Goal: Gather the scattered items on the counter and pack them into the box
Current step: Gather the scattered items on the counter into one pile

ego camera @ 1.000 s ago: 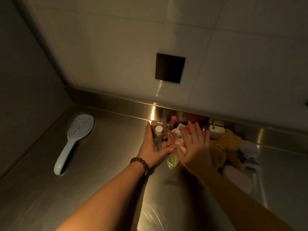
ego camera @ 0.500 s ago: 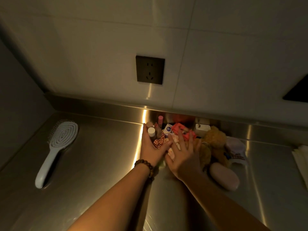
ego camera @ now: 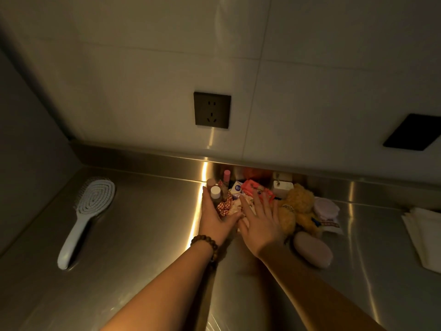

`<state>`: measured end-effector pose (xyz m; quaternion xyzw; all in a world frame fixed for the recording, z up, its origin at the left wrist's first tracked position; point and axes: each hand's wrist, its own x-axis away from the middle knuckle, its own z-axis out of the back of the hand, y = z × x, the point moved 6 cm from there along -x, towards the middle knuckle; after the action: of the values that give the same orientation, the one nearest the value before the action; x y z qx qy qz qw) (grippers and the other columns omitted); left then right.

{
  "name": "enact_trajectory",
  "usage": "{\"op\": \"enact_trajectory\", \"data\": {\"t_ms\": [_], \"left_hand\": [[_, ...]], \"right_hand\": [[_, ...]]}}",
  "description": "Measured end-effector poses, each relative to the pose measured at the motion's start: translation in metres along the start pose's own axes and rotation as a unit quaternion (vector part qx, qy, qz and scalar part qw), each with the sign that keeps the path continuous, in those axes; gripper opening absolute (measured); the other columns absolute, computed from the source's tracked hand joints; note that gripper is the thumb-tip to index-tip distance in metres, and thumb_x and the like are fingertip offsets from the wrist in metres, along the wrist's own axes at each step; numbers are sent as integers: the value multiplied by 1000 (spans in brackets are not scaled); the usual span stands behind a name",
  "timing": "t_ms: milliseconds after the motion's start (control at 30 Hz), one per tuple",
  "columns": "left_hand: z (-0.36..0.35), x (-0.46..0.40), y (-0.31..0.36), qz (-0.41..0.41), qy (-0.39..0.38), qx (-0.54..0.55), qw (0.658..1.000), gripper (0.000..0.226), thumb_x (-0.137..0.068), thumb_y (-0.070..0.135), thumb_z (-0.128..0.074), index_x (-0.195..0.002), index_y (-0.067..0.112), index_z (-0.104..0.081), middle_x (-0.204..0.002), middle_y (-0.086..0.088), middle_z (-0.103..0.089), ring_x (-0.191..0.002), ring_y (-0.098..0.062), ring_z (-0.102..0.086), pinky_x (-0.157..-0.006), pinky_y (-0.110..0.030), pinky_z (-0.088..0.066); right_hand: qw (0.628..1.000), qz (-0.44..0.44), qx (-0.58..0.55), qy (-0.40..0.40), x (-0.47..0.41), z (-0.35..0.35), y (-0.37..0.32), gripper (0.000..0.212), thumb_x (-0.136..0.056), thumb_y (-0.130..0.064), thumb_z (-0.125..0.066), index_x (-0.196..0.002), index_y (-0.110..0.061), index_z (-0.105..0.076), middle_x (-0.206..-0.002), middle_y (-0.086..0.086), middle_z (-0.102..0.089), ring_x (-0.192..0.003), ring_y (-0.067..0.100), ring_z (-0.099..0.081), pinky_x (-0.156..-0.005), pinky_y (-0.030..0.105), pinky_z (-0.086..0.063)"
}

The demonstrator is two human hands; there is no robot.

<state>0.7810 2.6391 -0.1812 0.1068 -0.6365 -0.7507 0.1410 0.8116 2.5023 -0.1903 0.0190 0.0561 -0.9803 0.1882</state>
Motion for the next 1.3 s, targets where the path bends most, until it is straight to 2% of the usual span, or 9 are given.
{"op": "enact_trajectory", "data": {"t_ms": [67, 167, 267, 433, 567, 933, 1067, 1300], "left_hand": [[6, 8, 0, 13, 7, -37, 999, 106, -67, 28, -80, -146, 38, -9, -146, 8, -37, -132, -9, -38, -106, -31, -35], [21, 28, 2, 28, 36, -156, 987, 103, -75, 44, -71, -147, 33, 1, -156, 2, -17, -140, -17, -24, -108, -33, -27], [33, 54, 11, 1, 45, -234, 971, 92, -80, 54, -60, -148, 28, -4, -155, 0, -18, -140, -18, -25, -111, -35, -27], [38, 100, 22, -51, -7, -348, 936, 80, -86, 51, -51, -148, 19, -13, -155, -2, -22, -141, -17, -21, -115, -37, -22], [28, 133, 34, -89, -36, -376, 922, 77, -88, 53, -46, -149, 20, -13, -154, -2, -23, -141, -18, -21, -114, -34, -16], [-18, 214, 26, -106, -114, -397, 905, 78, -90, 54, -42, -150, 18, -8, -156, -1, -16, -143, -17, -15, -117, -34, -13], [-21, 236, 24, -98, -111, -401, 904, 79, -89, 55, -43, -150, 19, -7, -156, -1, -17, -143, -18, -16, -116, -34, -15], [4, 264, 23, -76, -52, -433, 897, 80, -88, 57, -42, -149, 20, -8, -155, -3, -21, -141, -20, -20, -116, -38, -18]], "right_hand": [[1000, 6, -22, 4, 9, 7, -1, 58, -95, -56, -10, -147, -38, 8, -160, 0, 9, -144, 22, 19, -115, 43, 12], [999, 5, -52, 15, 31, 21, -2, 56, -97, -52, -17, -149, -35, -6, -160, 0, 1, -145, 20, 13, -118, 43, 5], [997, -16, -77, 24, 57, 35, 0, 55, -98, -50, -22, -149, -33, -13, -160, -1, -8, -146, 21, 5, -119, 44, -1], [990, -60, -118, 41, 110, 48, 7, 53, -98, -49, -25, -149, -32, -19, -159, 0, -12, -147, 20, -1, -118, 44, -5], [989, -98, -104, 31, 155, 46, 16, 54, -97, -50, -25, -148, -31, -22, -158, 3, -17, -146, 24, -6, -118, 46, -12], [975, -193, -108, 6, 262, 35, 43, 56, -96, -53, -24, -148, -35, -15, -159, 0, -12, -147, 19, -1, -117, 44, -7], [975, -192, -108, 9, 281, 39, 46, 56, -96, -53, -24, -148, -34, -14, -159, 1, -10, -147, 19, 1, -117, 44, -6], [981, -143, -127, 0, 294, 41, 30, 56, -96, -53, -25, -148, -34, -15, -159, 2, -11, -147, 20, -1, -119, 44, -8]]}}
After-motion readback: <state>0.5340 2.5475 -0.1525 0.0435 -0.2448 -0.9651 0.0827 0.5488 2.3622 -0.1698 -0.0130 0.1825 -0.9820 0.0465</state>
